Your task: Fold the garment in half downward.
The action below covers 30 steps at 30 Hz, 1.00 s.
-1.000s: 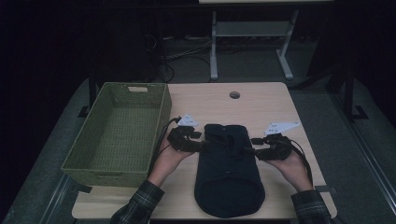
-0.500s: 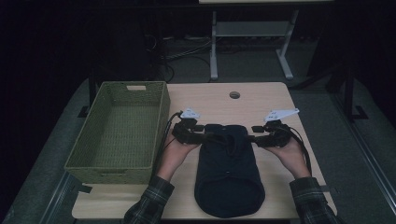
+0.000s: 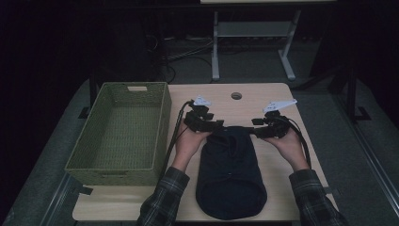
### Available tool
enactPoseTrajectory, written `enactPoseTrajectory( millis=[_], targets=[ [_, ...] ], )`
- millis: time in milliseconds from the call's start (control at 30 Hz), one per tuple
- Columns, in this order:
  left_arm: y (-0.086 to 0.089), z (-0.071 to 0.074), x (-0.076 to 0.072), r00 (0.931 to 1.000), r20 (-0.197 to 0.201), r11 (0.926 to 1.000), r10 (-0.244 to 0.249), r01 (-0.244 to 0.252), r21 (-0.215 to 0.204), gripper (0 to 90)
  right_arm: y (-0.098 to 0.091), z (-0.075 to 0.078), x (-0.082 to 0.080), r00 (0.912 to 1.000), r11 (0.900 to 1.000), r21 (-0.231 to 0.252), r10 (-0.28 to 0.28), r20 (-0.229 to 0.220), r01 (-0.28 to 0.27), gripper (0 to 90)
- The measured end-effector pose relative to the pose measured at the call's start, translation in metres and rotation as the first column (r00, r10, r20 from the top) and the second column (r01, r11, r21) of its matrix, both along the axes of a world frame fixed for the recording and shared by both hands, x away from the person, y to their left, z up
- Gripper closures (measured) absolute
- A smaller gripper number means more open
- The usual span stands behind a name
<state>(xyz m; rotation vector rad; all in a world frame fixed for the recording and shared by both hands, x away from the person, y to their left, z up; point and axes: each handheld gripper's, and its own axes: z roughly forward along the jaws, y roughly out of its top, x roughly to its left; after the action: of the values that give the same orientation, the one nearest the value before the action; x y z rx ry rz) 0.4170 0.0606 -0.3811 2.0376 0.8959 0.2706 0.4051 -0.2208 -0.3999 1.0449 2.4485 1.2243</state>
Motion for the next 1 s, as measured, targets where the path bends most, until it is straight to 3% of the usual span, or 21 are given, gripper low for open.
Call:
enactPoseTrajectory(
  millis=[133,200,300,433,600,1000],
  targets=[
    [-0.001,-0.005,0.012,0.9997,-0.014,0.9992,0.022,-0.022,0.034,47.1,0.001,-0.002,0.009,0.9999,0.9999,-0.007,-0.013,0.007,0.013,45.5],
    [-0.002,-0.016,0.022,0.9982,-0.043,0.9977,0.042,-0.040,0.055,46.9,0.001,-0.007,0.024,0.9994,0.9993,-0.027,-0.026,-0.024,0.025,44.9],
    [0.000,-0.024,0.027,0.9963,-0.062,0.9964,0.059,-0.055,0.064,46.4,0.000,-0.013,0.033,0.9991,0.9992,-0.006,-0.039,-0.018,0.039,46.6],
    [0.003,-0.032,0.029,0.9928,-0.085,0.9937,0.085,-0.078,0.081,44.8,-0.004,-0.029,0.043,0.9977,0.9989,0.000,-0.047,-0.049,0.047,47.0],
    [0.006,-0.042,0.029,0.9883,-0.099,0.9892,0.116,-0.107,0.101,44.3,-0.009,-0.042,0.051,0.9963,0.9989,0.013,-0.044,-0.074,0.045,47.5],
    [0.010,-0.075,0.041,0.9789,-0.158,0.9819,0.130,-0.104,0.158,43.7,-0.004,-0.067,0.060,0.9900,0.9989,0.006,-0.046,-0.133,0.047,49.1]
  ],
)
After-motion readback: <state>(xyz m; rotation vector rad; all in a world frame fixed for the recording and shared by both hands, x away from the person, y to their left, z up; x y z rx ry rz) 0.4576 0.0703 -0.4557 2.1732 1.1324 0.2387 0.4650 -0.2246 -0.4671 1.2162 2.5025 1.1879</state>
